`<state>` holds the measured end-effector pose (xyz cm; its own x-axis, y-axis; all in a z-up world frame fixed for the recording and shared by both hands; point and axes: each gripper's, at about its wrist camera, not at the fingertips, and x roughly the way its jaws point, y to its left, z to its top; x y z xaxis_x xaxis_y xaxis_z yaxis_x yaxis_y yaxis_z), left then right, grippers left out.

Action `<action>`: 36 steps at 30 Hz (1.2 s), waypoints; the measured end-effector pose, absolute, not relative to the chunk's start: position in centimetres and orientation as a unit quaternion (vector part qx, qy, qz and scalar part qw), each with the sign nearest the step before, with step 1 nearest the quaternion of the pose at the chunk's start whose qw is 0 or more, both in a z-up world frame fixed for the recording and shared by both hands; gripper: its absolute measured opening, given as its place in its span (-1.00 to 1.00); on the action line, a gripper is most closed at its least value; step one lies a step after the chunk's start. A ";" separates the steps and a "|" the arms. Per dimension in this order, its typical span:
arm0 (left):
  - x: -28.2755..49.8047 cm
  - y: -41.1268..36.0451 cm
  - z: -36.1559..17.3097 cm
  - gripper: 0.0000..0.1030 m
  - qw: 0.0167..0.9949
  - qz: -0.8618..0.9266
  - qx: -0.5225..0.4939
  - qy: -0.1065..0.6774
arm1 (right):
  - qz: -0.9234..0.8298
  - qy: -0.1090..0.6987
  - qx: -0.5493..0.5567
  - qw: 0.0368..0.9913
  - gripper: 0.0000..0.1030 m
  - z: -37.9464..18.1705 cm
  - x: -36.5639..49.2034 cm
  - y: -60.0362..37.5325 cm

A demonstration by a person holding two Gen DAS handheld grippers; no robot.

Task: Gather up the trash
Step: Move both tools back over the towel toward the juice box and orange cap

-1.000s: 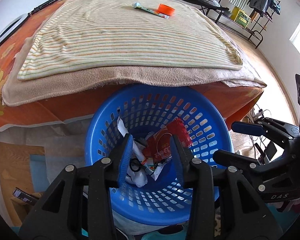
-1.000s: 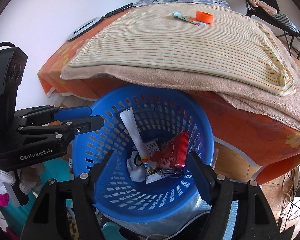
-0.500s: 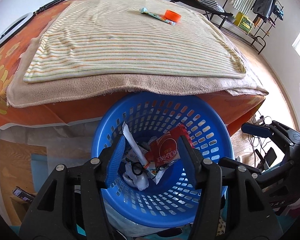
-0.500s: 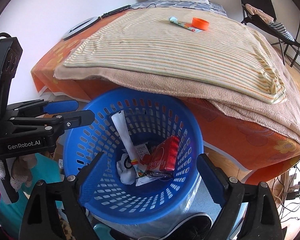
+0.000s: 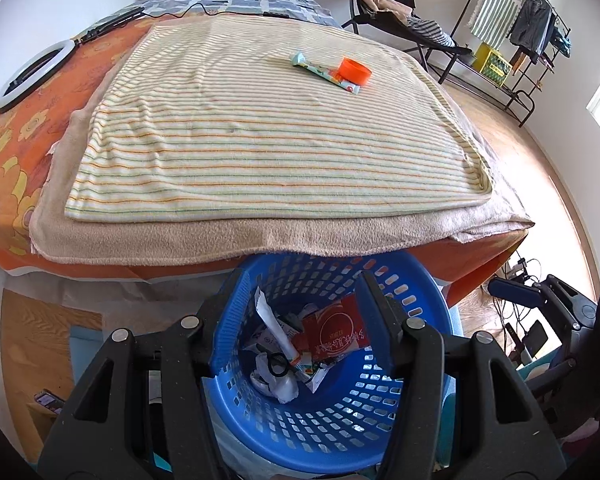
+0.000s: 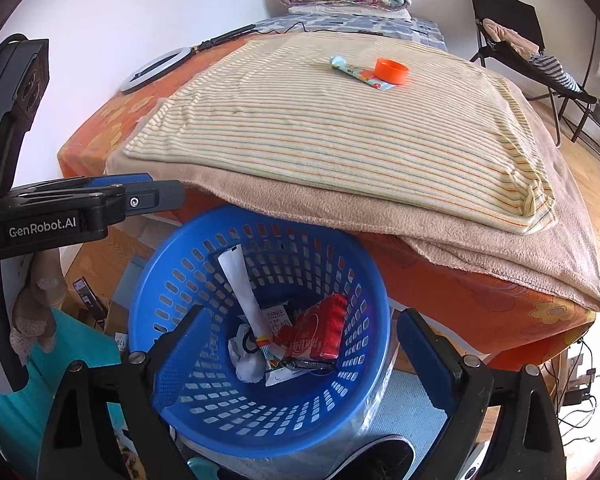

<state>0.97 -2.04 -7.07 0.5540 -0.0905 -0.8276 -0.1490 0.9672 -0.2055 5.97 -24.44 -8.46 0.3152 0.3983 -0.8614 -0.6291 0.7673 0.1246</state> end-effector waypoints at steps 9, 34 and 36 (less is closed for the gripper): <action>5.2 -1.3 -4.2 0.09 0.881 0.010 -0.109 0.459 | 0.321 0.480 -0.091 0.811 0.86 -5.7 9.7 -24.4; 25.2 4.6 -4.6 0.09 0.867 0.000 -0.199 0.457 | 0.290 0.456 -0.027 0.841 0.81 -5.8 30.1 -20.7; 26.4 5.5 -5.3 0.09 0.861 0.001 -0.219 0.458 | 0.291 0.463 -0.027 0.837 0.79 -6.5 31.3 -20.2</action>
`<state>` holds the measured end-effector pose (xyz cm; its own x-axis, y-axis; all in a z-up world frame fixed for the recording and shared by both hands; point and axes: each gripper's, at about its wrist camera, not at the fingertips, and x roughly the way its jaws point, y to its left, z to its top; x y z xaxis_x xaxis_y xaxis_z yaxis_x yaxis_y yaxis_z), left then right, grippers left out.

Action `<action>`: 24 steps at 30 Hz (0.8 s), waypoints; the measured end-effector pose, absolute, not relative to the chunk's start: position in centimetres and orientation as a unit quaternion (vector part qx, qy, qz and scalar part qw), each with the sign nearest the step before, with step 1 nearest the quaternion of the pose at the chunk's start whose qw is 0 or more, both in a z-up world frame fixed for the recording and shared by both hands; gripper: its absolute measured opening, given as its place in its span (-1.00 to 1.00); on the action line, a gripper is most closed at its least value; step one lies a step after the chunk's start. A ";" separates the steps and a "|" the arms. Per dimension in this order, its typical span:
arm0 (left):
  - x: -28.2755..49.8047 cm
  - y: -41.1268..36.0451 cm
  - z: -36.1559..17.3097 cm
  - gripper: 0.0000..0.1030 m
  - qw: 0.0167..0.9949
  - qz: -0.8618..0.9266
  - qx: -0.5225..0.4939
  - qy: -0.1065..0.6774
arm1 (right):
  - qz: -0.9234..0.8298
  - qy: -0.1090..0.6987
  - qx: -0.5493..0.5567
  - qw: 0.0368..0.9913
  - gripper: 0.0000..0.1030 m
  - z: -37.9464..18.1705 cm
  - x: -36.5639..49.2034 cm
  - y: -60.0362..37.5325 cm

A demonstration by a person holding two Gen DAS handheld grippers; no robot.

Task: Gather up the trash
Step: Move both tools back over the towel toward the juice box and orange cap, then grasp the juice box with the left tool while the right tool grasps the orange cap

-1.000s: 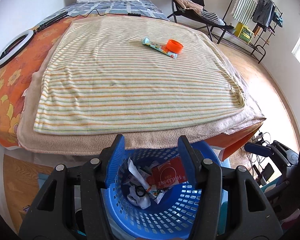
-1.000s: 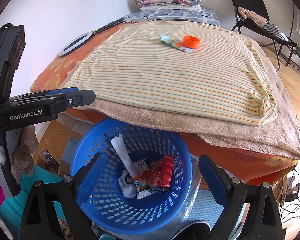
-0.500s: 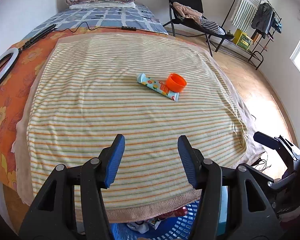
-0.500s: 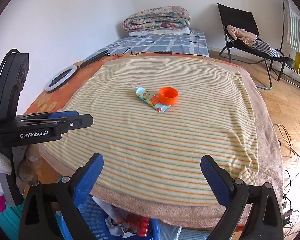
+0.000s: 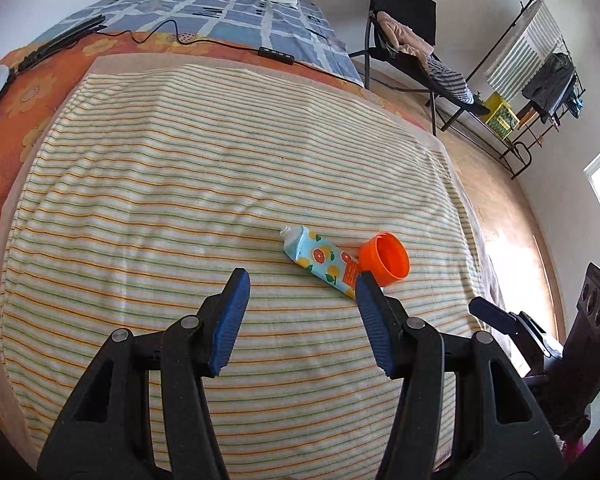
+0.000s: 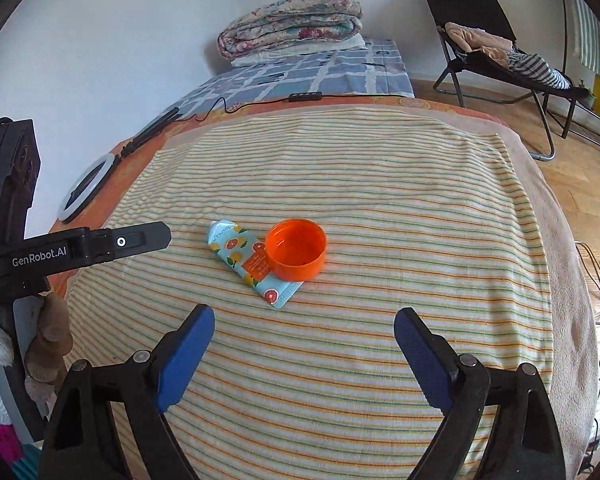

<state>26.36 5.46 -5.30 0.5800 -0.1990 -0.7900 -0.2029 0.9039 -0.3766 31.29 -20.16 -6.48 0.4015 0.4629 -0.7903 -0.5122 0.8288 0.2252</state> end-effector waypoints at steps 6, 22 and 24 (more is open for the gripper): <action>29.1 5.8 -6.9 -0.01 0.853 0.001 -0.231 0.468 | 0.290 0.469 -0.023 0.834 0.71 -7.8 33.8 -18.9; 31.3 5.5 -9.9 -0.32 0.841 0.018 -0.233 0.488 | 0.286 0.475 -0.035 0.831 0.55 -9.7 36.4 -17.3; 31.4 5.5 -10.0 -0.49 0.842 0.020 -0.229 0.489 | 0.286 0.475 -0.031 0.831 0.55 -9.8 36.6 -17.2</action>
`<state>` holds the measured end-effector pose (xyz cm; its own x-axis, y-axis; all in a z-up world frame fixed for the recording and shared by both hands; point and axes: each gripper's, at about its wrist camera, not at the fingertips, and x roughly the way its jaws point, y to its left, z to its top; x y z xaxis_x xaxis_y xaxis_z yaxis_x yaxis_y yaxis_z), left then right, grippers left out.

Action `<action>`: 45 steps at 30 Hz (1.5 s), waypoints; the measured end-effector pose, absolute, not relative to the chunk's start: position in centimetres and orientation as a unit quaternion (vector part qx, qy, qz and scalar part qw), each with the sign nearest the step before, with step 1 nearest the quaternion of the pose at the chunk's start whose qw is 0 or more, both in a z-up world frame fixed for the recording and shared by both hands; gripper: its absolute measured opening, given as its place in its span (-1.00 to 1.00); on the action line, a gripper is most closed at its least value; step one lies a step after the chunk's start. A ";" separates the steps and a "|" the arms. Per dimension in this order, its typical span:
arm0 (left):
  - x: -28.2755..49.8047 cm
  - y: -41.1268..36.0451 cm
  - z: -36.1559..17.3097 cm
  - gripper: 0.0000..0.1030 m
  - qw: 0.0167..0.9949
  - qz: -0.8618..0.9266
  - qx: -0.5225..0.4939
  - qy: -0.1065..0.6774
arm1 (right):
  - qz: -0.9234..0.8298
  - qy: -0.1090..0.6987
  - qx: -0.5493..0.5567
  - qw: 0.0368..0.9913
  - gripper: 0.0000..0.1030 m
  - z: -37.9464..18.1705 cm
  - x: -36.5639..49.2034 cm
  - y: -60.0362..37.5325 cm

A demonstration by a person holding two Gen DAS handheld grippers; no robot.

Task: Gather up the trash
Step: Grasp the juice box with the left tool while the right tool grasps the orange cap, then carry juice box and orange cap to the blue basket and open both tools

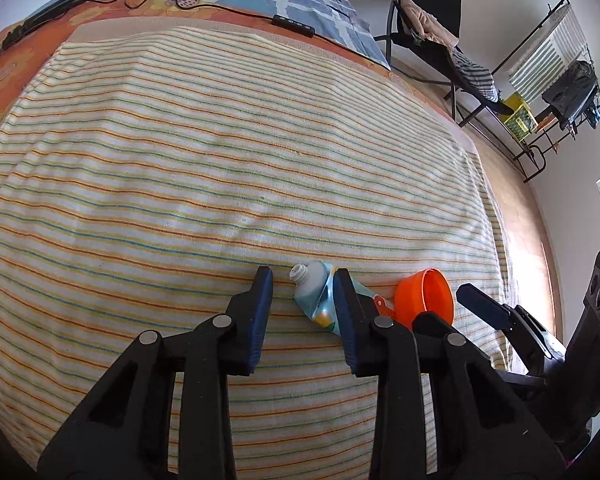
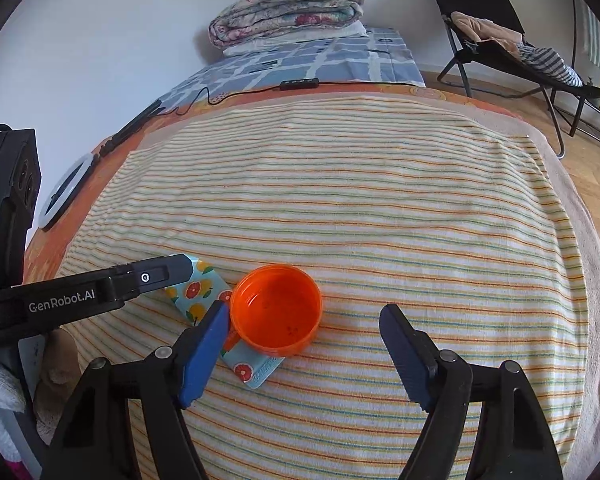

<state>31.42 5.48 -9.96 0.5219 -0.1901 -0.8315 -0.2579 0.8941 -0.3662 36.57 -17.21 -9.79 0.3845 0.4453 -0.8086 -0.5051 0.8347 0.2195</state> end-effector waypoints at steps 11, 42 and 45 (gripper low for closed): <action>31.7 5.1 -9.7 -0.62 0.850 0.026 -0.210 0.482 | 0.301 0.479 -0.040 0.824 -0.06 -10.4 36.6 -16.4; 20.2 5.1 0.3 -0.64 0.906 0.029 -0.136 0.399 | 0.296 0.413 -0.071 0.858 -0.07 -2.0 26.3 -19.5; 18.4 4.7 0.8 -0.64 0.908 0.025 -0.127 0.397 | 0.300 0.413 -0.070 0.857 -0.07 -1.6 24.7 -20.1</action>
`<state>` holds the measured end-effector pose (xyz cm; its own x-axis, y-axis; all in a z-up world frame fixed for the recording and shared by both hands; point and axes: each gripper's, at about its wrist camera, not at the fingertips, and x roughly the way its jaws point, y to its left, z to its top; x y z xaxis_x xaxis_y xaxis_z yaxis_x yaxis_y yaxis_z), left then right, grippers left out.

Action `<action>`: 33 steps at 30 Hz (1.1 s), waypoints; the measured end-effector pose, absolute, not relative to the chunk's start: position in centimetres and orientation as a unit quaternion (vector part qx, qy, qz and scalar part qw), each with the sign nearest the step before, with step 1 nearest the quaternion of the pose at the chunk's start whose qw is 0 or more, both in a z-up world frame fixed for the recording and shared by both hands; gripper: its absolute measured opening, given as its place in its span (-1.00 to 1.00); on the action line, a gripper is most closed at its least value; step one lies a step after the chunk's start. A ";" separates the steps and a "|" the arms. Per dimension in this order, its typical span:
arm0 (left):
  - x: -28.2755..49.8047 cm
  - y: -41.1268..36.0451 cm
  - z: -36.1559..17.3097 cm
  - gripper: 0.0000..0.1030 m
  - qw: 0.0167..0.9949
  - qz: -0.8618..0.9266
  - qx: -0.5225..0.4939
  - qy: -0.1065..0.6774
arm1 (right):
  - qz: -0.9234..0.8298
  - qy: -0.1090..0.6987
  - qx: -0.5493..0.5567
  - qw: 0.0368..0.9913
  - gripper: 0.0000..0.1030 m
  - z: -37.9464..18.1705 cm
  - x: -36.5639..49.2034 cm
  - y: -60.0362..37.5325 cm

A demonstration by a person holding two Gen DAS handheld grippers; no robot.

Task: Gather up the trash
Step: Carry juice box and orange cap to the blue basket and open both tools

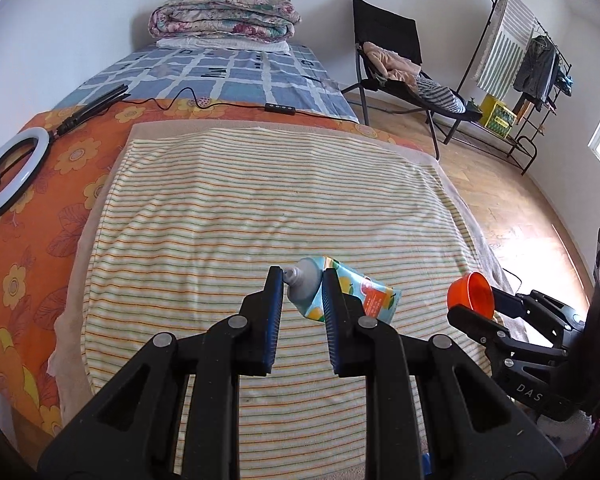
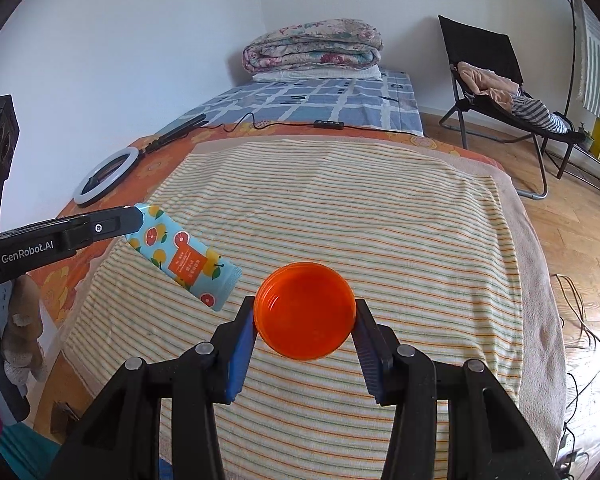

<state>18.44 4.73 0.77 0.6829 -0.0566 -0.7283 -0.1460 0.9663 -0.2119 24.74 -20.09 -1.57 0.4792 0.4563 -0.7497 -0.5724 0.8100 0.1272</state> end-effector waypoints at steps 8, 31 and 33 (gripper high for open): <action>12.7 3.4 1.8 -0.64 0.914 0.008 -0.105 0.392 | 0.313 0.413 -0.066 0.853 -0.07 -0.8 20.1 -22.2; -1.1 0.8 -1.6 -0.64 0.905 -0.004 -0.081 0.419 | 0.356 0.427 -0.094 0.826 -0.07 -2.1 7.1 -25.6; -1.6 0.4 -2.1 -0.64 0.903 -0.006 -0.079 0.422 | 0.359 0.432 -0.097 0.821 -0.07 -2.6 6.3 -25.5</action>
<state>-1.58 0.45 -2.12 0.6429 -0.0775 -0.7620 -0.0559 0.9875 -0.1476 6.33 -25.51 -2.61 0.3680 0.5068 -0.7796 -0.6740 0.7230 0.1519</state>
